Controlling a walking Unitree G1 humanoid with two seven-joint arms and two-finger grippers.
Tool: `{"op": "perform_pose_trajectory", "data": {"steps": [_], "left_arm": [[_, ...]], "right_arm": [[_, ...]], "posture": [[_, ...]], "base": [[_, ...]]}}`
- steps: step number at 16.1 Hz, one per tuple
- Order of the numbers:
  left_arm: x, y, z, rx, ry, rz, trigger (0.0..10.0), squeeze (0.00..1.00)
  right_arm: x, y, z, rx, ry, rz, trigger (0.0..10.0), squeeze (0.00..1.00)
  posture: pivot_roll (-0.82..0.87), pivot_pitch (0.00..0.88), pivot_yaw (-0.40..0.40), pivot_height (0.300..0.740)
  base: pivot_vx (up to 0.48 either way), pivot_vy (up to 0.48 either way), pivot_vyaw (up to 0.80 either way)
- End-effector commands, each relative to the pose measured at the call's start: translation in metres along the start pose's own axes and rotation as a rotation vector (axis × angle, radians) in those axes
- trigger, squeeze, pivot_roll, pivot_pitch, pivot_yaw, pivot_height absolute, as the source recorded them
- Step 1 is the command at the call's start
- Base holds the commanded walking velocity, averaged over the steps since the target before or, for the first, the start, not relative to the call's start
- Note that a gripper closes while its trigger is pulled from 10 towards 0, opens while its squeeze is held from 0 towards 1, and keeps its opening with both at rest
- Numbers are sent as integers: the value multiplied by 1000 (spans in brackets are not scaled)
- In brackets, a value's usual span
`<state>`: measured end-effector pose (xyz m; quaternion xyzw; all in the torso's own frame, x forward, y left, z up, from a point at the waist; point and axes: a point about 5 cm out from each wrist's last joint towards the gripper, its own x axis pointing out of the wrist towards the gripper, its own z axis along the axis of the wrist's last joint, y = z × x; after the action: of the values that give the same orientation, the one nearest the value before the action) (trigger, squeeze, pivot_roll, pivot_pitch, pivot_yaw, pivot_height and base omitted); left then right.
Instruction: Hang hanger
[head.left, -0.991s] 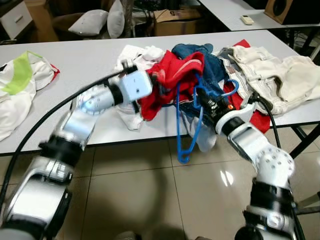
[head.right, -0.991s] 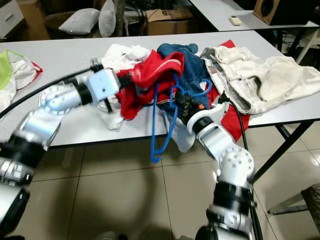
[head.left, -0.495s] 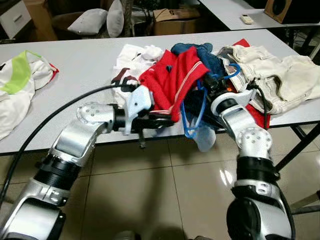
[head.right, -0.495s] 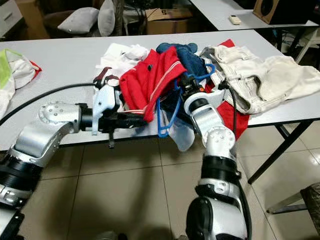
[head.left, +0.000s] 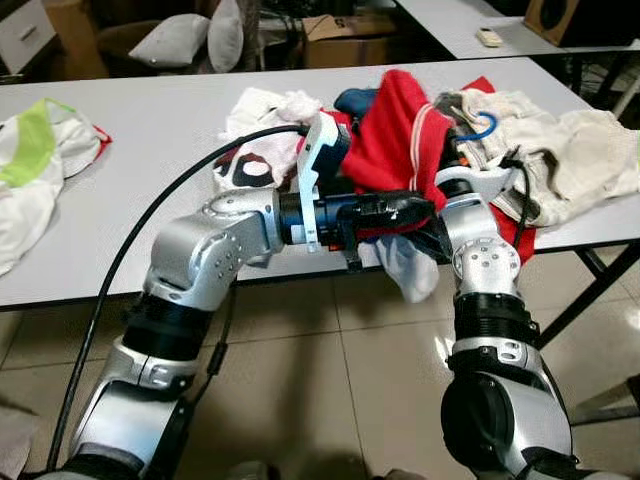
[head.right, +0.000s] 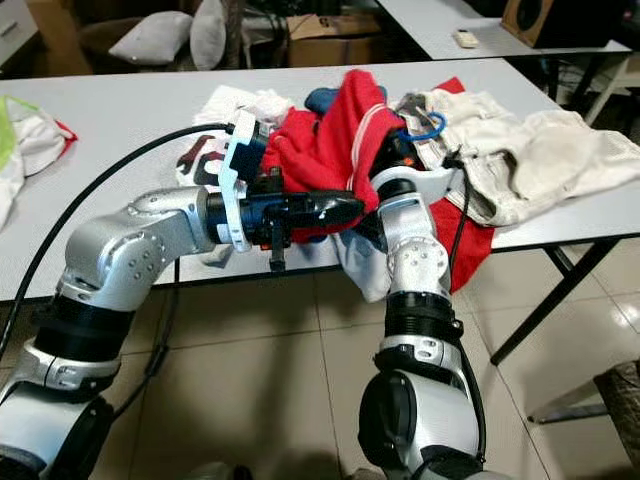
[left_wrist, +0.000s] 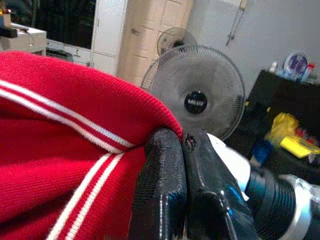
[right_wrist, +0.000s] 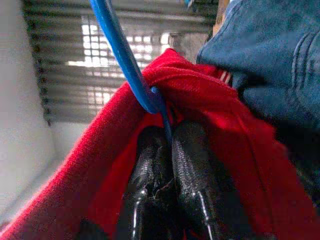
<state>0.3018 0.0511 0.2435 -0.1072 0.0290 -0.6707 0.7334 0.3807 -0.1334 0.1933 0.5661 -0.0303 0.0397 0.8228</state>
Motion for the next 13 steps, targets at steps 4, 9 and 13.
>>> {"op": "perform_pose_trajectory", "data": {"steps": [4,9,13], "left_arm": [[12,13,58,-23,-232,117,0,0],[-21,45,36,326,125,413,0,0],[-44,39,30,307,211,340,0,0]], "right_arm": [[3,26,-27,-127,91,106,10000,0],[-4,42,-17,-78,89,198,10000,0],[-4,33,-2,-88,43,165,10000,0]], "posture": [[-73,0,5,740],[-75,0,7,740],[-84,0,13,740]], "base": [[0,0,0],[0,0,0],[0,0,0]]}}
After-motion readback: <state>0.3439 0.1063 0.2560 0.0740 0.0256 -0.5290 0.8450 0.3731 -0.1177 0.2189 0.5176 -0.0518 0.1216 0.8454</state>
